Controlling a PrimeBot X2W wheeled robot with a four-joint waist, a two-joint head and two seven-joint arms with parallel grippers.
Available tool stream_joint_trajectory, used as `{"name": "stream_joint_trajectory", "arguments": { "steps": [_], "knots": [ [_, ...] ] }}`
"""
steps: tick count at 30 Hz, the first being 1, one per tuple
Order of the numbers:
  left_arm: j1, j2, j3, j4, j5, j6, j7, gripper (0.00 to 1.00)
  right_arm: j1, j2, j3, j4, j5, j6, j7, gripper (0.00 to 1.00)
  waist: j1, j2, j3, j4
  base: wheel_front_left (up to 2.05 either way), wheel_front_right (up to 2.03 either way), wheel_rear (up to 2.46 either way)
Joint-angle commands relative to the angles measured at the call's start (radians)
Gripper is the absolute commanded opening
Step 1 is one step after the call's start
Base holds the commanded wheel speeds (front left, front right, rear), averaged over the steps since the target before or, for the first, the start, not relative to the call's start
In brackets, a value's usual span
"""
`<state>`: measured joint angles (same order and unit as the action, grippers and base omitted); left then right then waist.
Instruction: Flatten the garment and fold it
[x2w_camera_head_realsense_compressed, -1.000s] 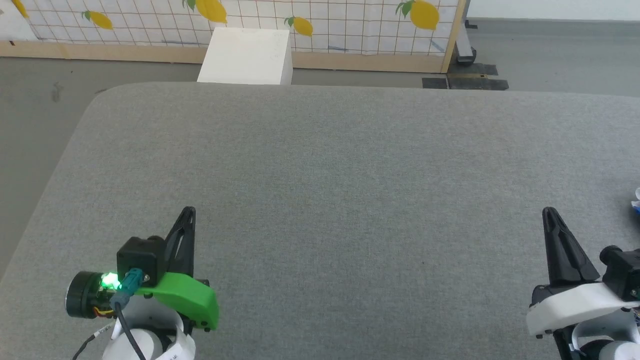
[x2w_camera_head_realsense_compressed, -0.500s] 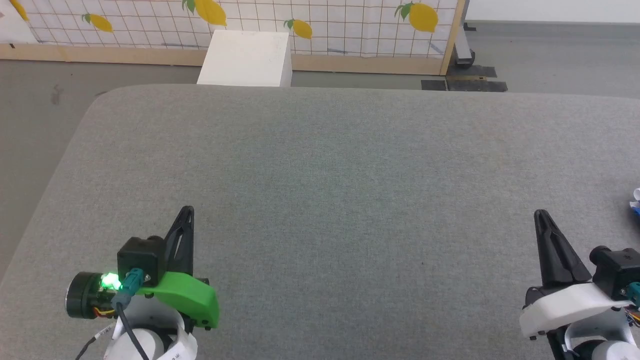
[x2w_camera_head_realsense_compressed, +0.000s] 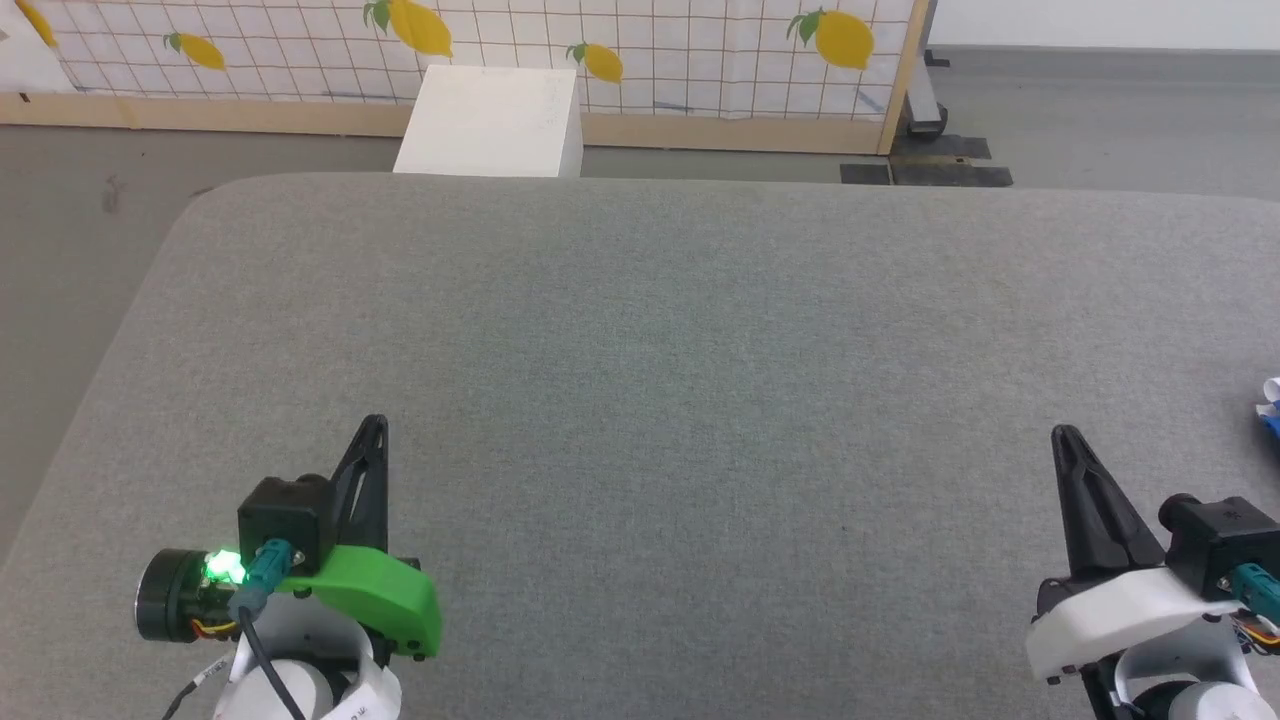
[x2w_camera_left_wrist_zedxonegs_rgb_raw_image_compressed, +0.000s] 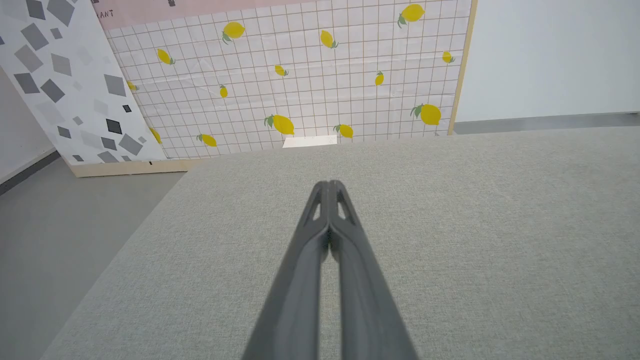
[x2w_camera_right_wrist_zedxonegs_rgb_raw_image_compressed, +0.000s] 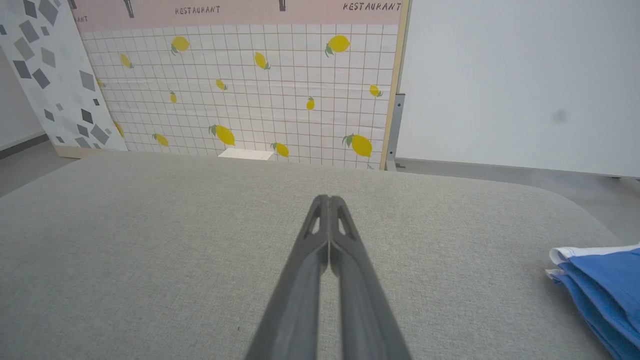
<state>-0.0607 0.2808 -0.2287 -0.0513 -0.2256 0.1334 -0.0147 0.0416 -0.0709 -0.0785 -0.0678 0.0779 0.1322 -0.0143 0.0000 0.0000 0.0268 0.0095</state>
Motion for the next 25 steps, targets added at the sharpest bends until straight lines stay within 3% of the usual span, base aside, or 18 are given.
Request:
{"name": "stream_joint_trajectory", "arguments": {
  "steps": [1,25],
  "knots": [
    [0.017,-0.012,0.013,0.004,0.015,-0.007,0.001,0.00,-0.016,0.005,0.004,0.005,-0.008,-0.001,0.002,0.00,0.0000,0.0000,-0.001,0.000,0.00,0.00,0.00],
    [0.032,-0.089,0.090,0.021,0.090,-0.052,0.006,0.00,-0.025,0.010,0.031,0.027,-0.033,-0.001,0.006,0.00,0.0000,0.0000,-0.010,-0.003,0.00,0.00,0.00]
  ]
}}
